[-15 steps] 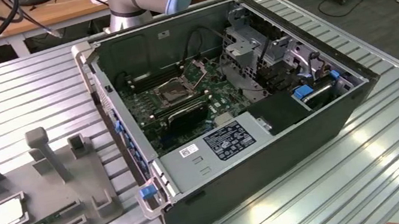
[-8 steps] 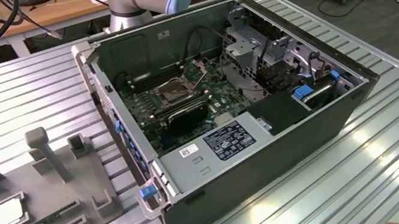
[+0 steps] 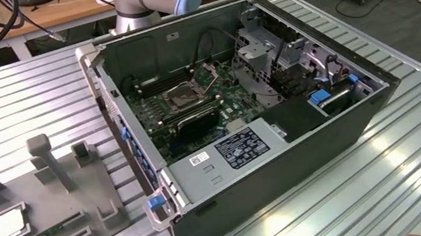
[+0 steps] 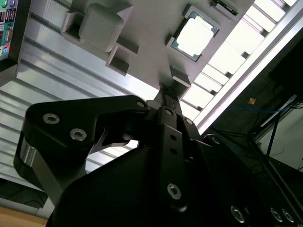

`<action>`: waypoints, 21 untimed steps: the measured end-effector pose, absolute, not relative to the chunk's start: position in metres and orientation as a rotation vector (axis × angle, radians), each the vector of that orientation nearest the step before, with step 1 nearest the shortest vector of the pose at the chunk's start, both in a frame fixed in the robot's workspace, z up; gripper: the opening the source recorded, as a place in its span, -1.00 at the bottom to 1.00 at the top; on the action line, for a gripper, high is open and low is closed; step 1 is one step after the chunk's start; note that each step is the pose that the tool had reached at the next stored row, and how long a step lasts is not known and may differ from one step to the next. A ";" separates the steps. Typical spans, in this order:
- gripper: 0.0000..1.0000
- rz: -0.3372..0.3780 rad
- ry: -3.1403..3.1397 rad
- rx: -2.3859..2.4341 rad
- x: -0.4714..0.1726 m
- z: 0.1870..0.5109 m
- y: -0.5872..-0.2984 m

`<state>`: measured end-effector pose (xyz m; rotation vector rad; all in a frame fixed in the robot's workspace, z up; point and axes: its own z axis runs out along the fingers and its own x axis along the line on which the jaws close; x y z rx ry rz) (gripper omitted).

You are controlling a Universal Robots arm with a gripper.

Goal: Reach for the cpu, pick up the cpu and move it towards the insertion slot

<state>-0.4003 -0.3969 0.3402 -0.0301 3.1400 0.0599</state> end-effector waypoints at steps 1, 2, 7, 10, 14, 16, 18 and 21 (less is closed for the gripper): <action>-0.79 0.060 3.140 -0.030 -0.400 0.340 -0.397; -0.79 0.060 3.140 -0.030 -0.401 0.340 -0.397; -0.79 0.060 3.140 -0.030 -0.401 0.340 -0.398; -0.79 0.060 3.140 -0.030 -0.401 0.340 -0.398; -0.79 0.060 3.140 -0.030 -0.401 0.340 -0.398; -0.79 0.060 3.140 -0.030 -0.401 0.340 -0.398; -0.79 0.060 3.139 -0.031 -0.402 0.339 -0.404; -0.79 0.060 3.138 -0.032 -0.404 0.337 -0.404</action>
